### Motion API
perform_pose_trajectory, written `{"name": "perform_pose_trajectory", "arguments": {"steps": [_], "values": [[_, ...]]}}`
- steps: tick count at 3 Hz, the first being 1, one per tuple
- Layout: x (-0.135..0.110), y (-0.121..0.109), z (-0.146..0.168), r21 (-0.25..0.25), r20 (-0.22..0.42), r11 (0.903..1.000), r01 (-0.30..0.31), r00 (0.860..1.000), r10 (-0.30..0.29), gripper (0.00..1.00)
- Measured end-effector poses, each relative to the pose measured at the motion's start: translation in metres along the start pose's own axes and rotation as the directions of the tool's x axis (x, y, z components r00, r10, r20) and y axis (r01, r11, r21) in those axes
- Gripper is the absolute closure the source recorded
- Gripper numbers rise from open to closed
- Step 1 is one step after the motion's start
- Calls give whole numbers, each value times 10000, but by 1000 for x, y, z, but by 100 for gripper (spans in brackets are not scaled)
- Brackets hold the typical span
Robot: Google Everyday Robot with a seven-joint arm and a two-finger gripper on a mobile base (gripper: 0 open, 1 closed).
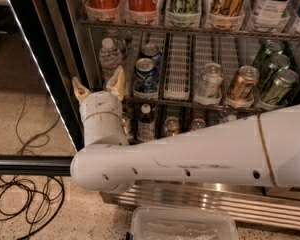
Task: Pick water bottle from middle shelf of fridge
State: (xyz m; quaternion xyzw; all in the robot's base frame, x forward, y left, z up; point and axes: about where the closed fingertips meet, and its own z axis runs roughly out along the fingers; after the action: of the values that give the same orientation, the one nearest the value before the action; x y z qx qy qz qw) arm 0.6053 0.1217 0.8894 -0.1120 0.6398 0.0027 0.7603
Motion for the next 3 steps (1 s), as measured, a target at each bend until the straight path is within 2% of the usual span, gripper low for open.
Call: {"name": "perform_pose_trajectory", "arguments": {"steps": [1,3], "values": [[-1,-3,7,40,104,9999,94,9999,-94,26],[-4,-20,12,484,319,9982,363,9988,-379,25]]}}
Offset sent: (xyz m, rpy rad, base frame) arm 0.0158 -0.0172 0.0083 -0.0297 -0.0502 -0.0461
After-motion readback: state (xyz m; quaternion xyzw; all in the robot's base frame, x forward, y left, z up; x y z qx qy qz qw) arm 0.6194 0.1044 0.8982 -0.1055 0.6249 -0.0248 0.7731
